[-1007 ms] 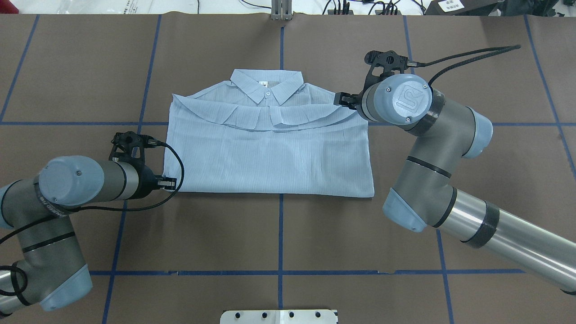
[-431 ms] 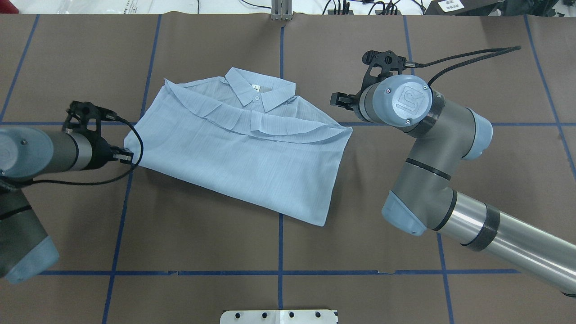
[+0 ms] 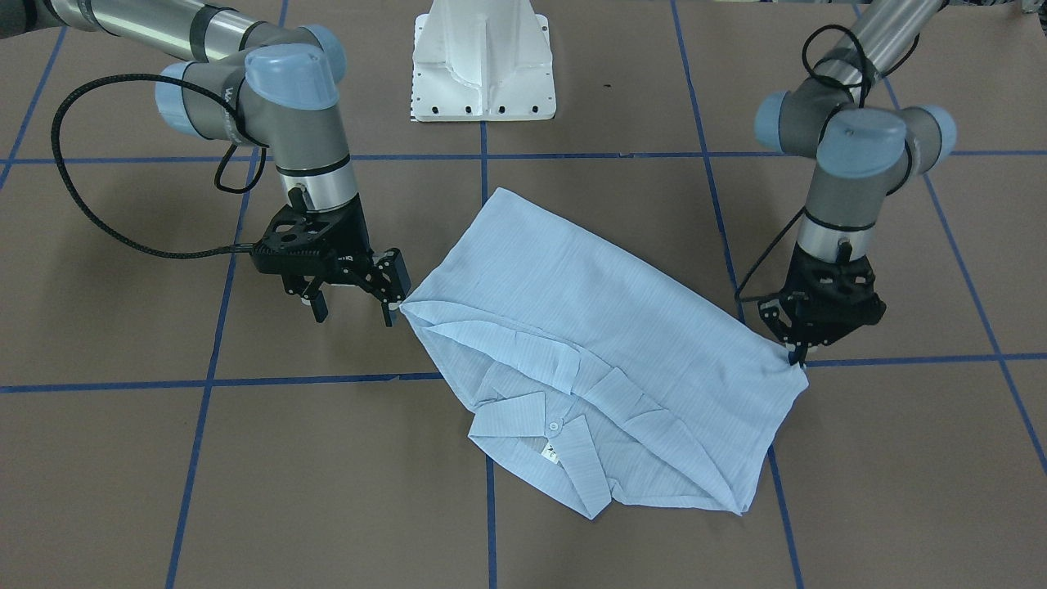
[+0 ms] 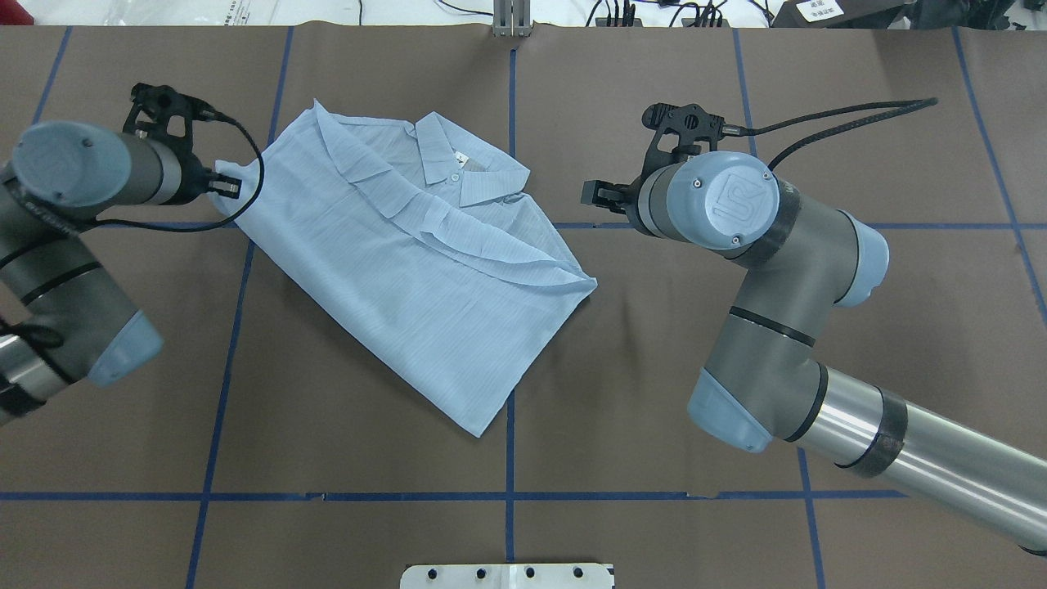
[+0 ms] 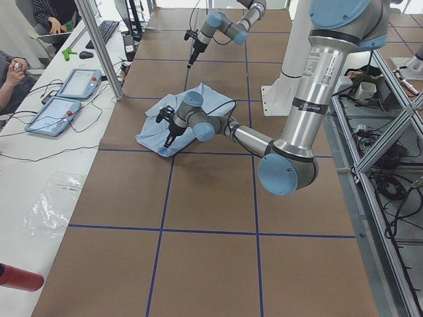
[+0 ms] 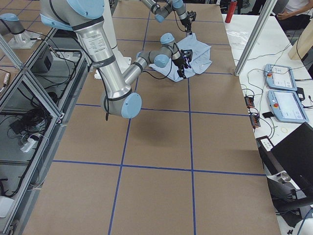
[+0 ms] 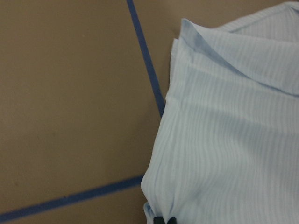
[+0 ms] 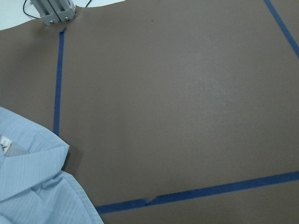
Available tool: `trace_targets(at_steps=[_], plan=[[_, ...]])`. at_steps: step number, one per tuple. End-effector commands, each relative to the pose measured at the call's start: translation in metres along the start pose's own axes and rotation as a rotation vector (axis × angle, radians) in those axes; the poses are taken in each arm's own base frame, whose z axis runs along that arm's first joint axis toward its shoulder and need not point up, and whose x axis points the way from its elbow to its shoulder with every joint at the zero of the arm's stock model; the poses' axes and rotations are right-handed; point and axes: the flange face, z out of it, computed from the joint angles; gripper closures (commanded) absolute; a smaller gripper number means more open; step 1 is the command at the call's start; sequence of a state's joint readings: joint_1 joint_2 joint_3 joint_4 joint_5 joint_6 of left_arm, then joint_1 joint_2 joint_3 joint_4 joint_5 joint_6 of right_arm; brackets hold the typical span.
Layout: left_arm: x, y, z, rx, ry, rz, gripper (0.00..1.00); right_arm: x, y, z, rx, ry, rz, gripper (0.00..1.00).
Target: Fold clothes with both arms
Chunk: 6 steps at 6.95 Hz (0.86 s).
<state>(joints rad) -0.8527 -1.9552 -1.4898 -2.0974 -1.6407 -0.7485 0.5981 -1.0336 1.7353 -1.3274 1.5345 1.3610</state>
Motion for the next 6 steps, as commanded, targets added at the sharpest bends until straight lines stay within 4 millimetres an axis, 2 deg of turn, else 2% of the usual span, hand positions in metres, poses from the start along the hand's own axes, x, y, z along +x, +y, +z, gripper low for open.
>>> trace_targets(at_steps=[1,2,3,4,5,6], plan=[[0.022,-0.102,0.05,0.042,-0.043,-0.054,1.0,-0.013,0.011,-0.009,-0.011,-0.024,0.02,0.0],[0.009,-0.122,0.075,0.093,-0.055,-0.078,1.0,-0.015,0.011,-0.01,-0.01,-0.026,0.021,0.0],[-0.016,-0.131,0.074,0.109,-0.07,-0.082,1.0,-0.018,0.014,-0.011,-0.012,-0.031,0.02,0.0],[-0.03,-0.121,0.078,0.108,-0.079,-0.018,0.01,-0.035,0.017,-0.012,-0.017,-0.041,0.024,0.0],[-0.05,-0.104,0.063,0.147,-0.042,0.015,0.0,-0.054,0.016,0.0,-0.016,-0.033,0.06,0.0],[-0.068,-0.088,0.046,0.136,0.002,0.043,0.0,-0.09,0.01,0.025,-0.005,-0.005,0.134,0.0]])
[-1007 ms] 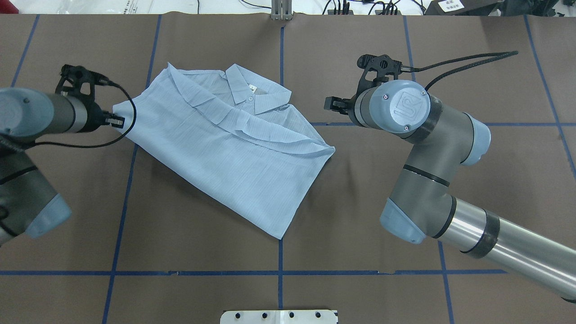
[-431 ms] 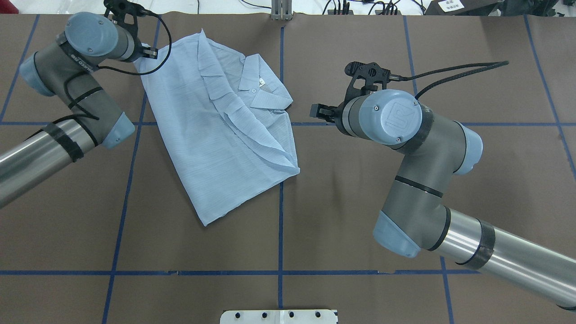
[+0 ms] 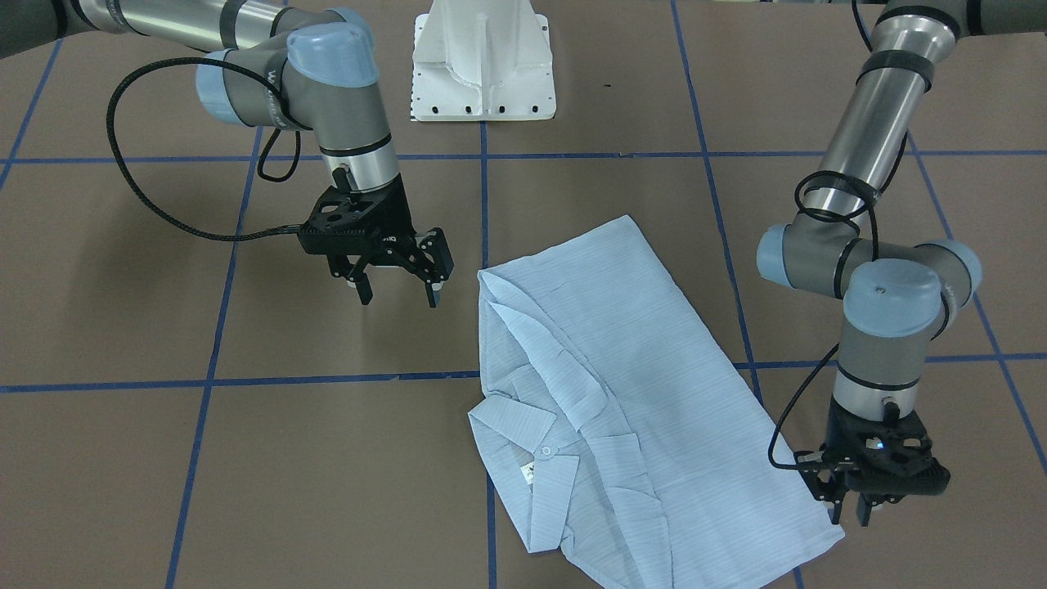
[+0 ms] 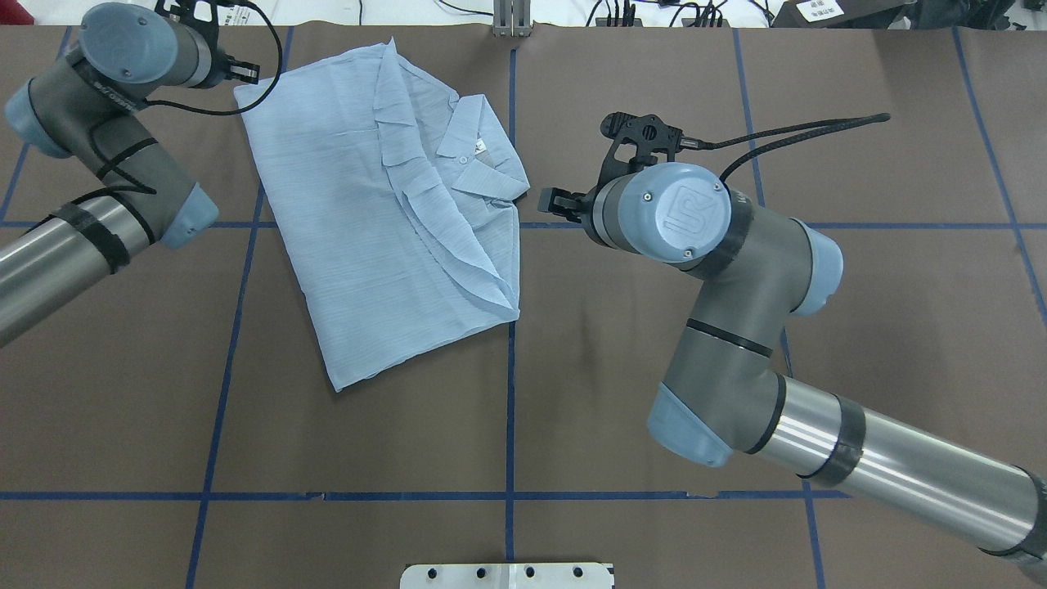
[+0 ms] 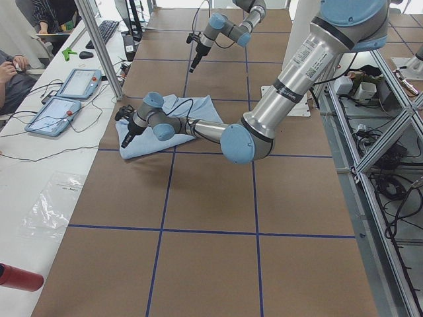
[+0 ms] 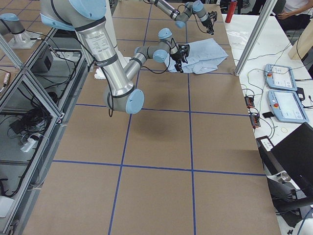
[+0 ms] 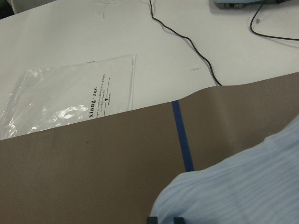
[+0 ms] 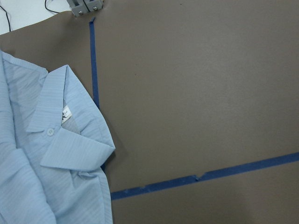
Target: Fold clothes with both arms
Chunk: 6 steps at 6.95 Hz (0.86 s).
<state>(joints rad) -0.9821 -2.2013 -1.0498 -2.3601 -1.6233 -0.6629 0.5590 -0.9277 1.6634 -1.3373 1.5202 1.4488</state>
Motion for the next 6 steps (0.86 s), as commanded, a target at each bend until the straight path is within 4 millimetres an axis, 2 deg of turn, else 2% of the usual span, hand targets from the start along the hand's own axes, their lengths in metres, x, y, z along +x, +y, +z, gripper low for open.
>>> trace_targets(at_steps=[1,2,3,4,5,6], plan=[[-0.031,0.032,-0.037,-0.002,0.089,0.034,0.0,-0.061,-0.007,0.045,0.03,0.056,0.126,0.01],[-0.031,0.038,-0.056,0.016,0.111,0.026,0.0,-0.076,-0.008,0.062,0.035,0.084,0.188,0.04],[-0.033,0.046,-0.058,0.0,0.129,0.027,0.0,-0.085,-0.012,0.082,0.069,0.099,0.22,0.08],[-0.033,0.048,-0.058,-0.004,0.13,0.024,0.0,-0.082,-0.011,0.109,0.086,0.041,0.248,0.16],[-0.03,0.049,-0.057,-0.008,0.134,-0.022,0.0,-0.091,-0.012,0.122,0.088,0.025,0.253,0.19],[-0.027,0.049,-0.059,-0.009,0.138,-0.051,0.0,-0.094,-0.013,0.125,0.099,0.027,0.275,0.24]])
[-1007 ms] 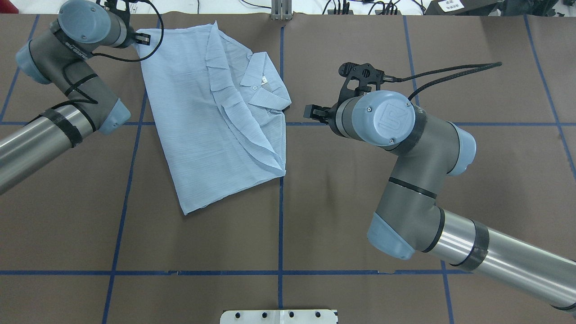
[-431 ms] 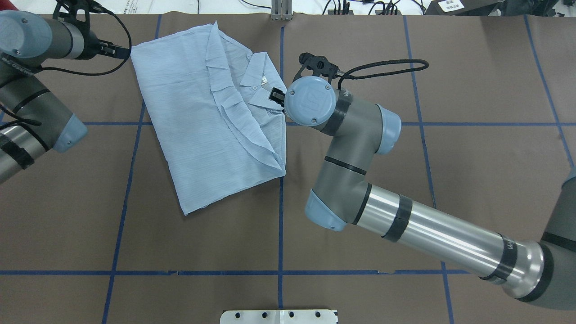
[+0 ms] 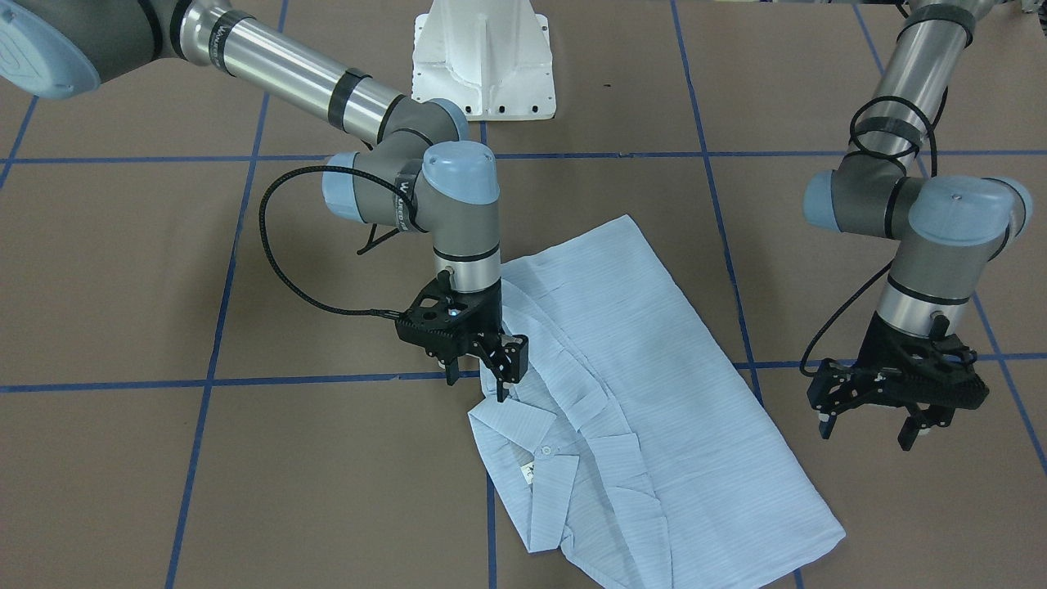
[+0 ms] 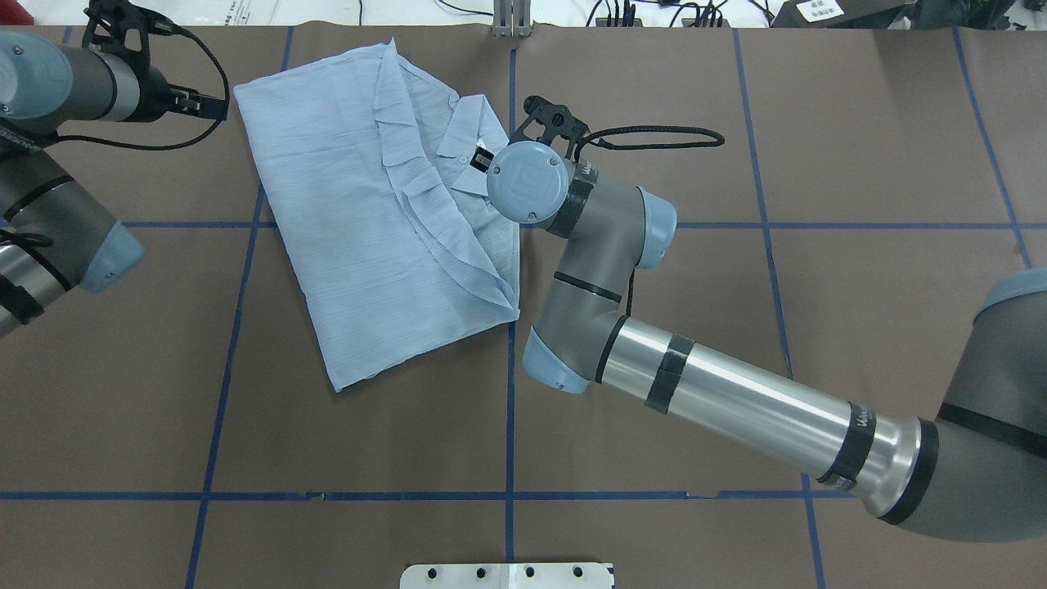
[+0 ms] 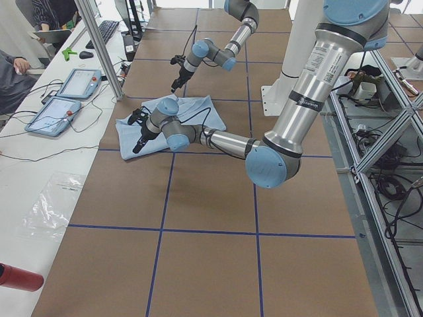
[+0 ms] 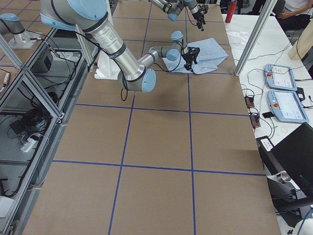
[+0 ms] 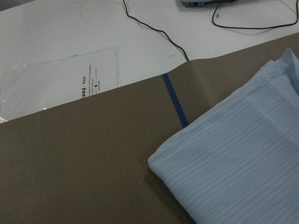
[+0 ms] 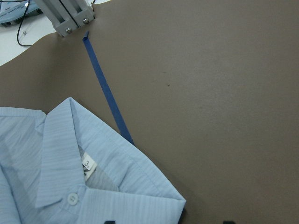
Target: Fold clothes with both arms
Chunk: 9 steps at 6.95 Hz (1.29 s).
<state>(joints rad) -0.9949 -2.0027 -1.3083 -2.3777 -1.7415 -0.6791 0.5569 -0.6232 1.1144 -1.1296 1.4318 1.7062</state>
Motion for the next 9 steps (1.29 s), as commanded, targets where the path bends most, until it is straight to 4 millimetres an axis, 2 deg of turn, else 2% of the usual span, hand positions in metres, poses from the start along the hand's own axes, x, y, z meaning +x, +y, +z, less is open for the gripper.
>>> trace_targets(at_steps=[1,3,4,6,7,8,9], plan=[[0.003,0.001,-0.001,0.0,0.006,-0.039,0.0,0.001,0.001,0.02,0.016,0.012,0.026,0.24],[0.004,0.002,0.0,-0.001,0.006,-0.038,0.0,0.008,0.006,0.033,0.016,0.032,0.022,0.3],[0.005,0.002,0.0,0.0,0.007,-0.037,0.0,-0.002,0.007,0.032,0.016,0.031,0.024,0.37],[0.002,0.005,0.0,-0.003,0.004,-0.038,0.0,-0.009,0.012,0.033,0.022,0.028,0.027,0.42],[0.003,0.004,-0.001,-0.002,0.005,-0.038,0.0,-0.01,0.015,0.034,0.03,0.029,0.029,0.55],[0.003,0.004,-0.001,-0.002,0.005,-0.038,0.0,-0.012,0.016,0.033,0.028,0.026,0.04,0.75],[0.004,0.004,-0.002,0.0,0.007,-0.037,0.0,-0.013,0.015,0.033,0.029,0.026,0.043,1.0]])
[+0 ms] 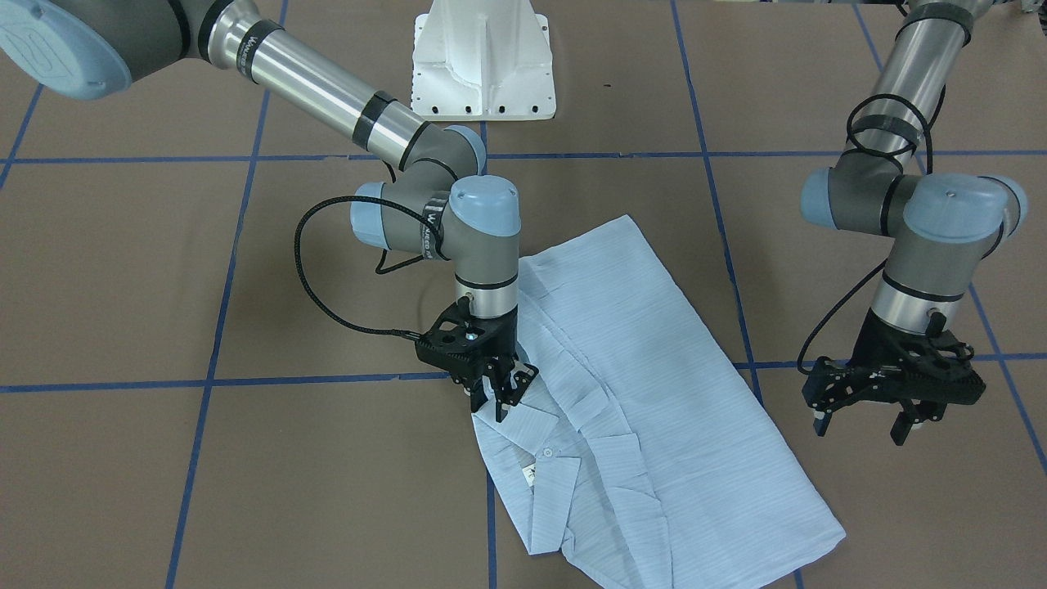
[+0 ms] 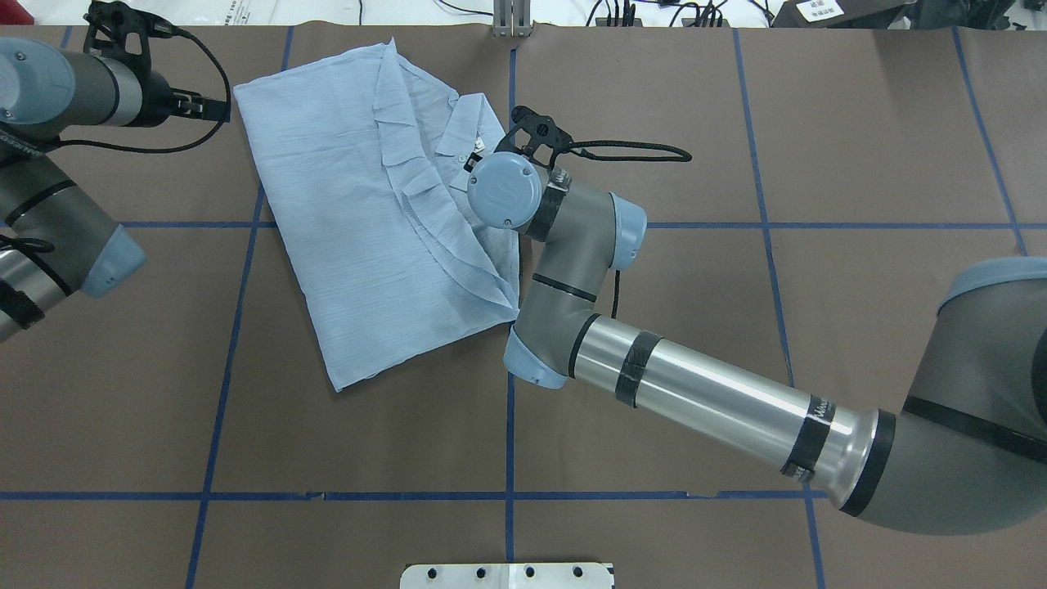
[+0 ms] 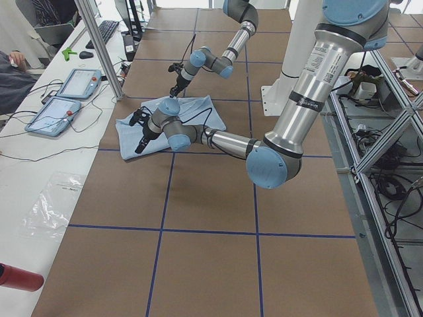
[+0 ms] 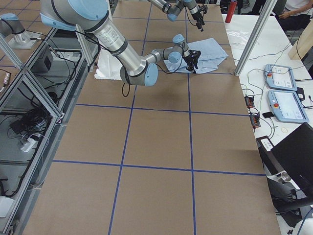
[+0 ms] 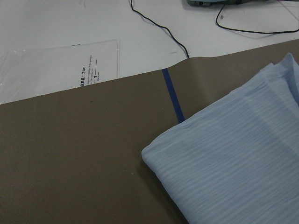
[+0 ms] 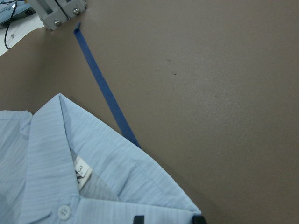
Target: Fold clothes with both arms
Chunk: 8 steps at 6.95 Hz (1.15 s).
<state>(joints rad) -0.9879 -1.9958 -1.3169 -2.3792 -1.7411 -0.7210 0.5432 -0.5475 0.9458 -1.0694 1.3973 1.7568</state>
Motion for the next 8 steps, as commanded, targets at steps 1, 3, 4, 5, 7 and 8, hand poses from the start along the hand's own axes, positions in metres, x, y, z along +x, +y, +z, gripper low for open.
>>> trace_targets(at_steps=[1,3,4,5,7,8], plan=[[0.002,-0.001,-0.004,0.007,0.006,0.0,0.0,-0.001,0.0,0.0,-0.002,0.001,0.004,1.0],[-0.004,0.012,-0.019,0.012,0.014,0.003,0.0,-0.007,-0.003,-0.016,-0.006,-0.028,0.006,1.0],[-0.004,0.012,-0.022,0.013,0.018,0.003,0.0,0.013,-0.009,-0.042,-0.016,-0.051,0.009,1.0],[-0.003,0.012,-0.022,0.012,0.022,0.003,0.0,0.045,-0.016,-0.064,-0.02,-0.048,0.003,1.0],[-0.004,0.017,-0.021,-0.001,0.027,0.004,0.0,0.122,-0.014,-0.1,-0.047,-0.082,-0.01,1.0],[-0.004,0.019,-0.021,-0.003,0.029,0.005,0.0,0.153,-0.018,-0.11,-0.051,-0.08,-0.014,1.0]])
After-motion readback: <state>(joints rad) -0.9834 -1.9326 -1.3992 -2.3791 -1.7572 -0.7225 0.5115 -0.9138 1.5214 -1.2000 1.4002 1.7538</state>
